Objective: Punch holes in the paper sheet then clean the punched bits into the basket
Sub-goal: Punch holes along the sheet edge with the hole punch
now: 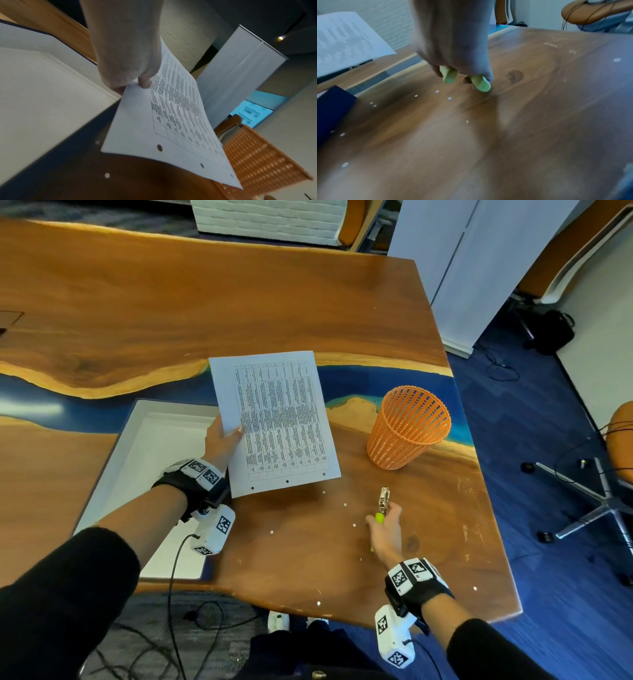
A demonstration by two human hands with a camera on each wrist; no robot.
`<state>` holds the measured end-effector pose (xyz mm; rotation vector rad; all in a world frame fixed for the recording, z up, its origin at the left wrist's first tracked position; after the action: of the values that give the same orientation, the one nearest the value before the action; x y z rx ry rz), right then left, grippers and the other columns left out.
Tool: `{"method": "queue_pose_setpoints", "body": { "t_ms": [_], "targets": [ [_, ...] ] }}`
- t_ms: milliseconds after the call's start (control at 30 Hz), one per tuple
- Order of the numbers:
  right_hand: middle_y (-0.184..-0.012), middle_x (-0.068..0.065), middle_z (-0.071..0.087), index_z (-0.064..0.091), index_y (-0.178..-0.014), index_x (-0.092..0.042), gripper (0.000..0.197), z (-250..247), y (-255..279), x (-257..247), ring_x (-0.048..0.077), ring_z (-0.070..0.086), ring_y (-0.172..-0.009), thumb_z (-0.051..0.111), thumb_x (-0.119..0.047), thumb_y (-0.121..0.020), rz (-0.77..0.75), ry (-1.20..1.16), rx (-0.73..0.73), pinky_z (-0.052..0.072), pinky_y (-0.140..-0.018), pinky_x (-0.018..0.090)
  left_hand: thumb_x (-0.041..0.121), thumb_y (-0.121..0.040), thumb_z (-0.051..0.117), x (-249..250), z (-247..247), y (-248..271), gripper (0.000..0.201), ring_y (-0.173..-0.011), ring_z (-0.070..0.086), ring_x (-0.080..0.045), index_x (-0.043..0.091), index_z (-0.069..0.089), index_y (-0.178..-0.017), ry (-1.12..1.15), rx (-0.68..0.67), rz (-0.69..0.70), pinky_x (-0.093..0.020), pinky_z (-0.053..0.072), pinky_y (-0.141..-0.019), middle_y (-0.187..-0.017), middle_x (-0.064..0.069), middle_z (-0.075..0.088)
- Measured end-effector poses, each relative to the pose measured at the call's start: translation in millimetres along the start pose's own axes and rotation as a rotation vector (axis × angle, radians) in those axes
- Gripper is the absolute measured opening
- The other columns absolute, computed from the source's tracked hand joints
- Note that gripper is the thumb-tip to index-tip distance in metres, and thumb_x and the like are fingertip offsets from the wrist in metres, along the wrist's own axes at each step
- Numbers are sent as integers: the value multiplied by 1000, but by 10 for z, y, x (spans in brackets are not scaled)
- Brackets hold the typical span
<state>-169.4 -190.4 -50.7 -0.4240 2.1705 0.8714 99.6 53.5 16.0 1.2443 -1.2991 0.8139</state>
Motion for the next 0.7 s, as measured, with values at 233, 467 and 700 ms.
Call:
{"method": "queue_pose_setpoints", "body": {
  "t_ms": [233, 467, 700],
  "targets": [
    [-130, 25, 31, 38, -122, 3, 52, -235, -127, 223, 42, 36, -120, 65, -20, -84, 95, 386, 157, 38, -97, 50, 6, -92, 60, -127, -760, -31, 43, -111, 60, -32, 5, 48, -133, -35, 134, -117, -47, 48, -95, -126, -17, 60],
    [-132, 23, 28, 38, -121, 1, 49, -316, -289, 380, 40, 30, -121, 64, -21, -85, 143, 536, 212, 34, -99, 55, 0, -94, 54, -459, -1758, 97, 40, -117, 55, -44, -4, 47, -133, -209, 188, -217, -56, 43, -100, -128, -28, 56],
    [-130, 26, 32, 41, -115, 3, 45, -274, -314, 418, 42, 31, -119, 67, -14, -83, 161, 509, 313, 32, -97, 57, 4, -91, 59, -714, -2241, 198, 38, -117, 53, -45, -9, 50, -126, -535, 255, -294, -53, 40, -101, -126, -28, 57]
  ]
}}
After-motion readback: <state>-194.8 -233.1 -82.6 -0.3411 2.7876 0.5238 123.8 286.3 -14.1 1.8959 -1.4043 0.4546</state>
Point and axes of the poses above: each hand's wrist, its own y-axis away from the middle knuckle, its own z-axis out of the palm, x = y × z, the point moved 3 cm from there along -y, towards the middle knuckle
